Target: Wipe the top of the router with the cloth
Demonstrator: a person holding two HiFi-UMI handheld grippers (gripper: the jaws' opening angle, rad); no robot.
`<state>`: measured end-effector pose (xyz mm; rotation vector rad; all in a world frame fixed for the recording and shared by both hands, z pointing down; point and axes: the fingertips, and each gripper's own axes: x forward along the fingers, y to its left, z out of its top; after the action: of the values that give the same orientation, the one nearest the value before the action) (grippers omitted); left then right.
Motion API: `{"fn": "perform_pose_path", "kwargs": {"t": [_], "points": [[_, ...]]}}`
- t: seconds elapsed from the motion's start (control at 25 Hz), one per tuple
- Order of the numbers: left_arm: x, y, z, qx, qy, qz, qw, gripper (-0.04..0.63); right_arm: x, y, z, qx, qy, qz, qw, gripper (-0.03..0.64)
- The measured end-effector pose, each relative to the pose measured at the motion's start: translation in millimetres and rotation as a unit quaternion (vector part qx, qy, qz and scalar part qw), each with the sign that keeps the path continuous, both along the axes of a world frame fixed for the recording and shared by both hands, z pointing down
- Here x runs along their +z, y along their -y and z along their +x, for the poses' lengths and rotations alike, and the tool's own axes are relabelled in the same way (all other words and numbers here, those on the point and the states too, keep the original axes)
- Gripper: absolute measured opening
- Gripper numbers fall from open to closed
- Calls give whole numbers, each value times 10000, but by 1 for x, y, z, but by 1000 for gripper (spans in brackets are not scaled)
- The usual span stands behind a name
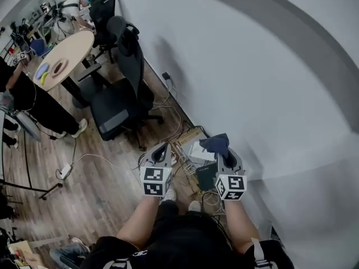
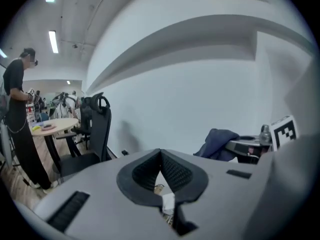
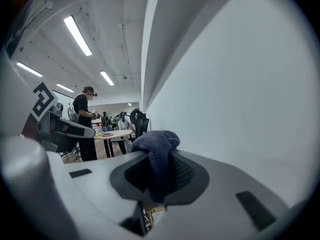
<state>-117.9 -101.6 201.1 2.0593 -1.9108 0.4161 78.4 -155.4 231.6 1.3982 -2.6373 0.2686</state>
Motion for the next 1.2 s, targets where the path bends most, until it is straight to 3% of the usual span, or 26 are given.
{"fn": "perform_pose_path", "kwargs": {"t": [0.12,0.24,0.52,1.2], "points": [[-54,6,-2,-72,226,448,9987,-2,-61,3,-13,-76,288,571,9979,41],[-90,2,4,-143,98,720,9973,-2,-104,-1,-17,-147,597,936,9937,41],[-149,-7,-3,-409,275,1255,9909,-2,-156,13,-30,-288,924,1108,9891,41],[-155,-16,-15,-481,296,1271,9903,-2,-181,4,-60,-668,1012,1255,9847,41]]}}
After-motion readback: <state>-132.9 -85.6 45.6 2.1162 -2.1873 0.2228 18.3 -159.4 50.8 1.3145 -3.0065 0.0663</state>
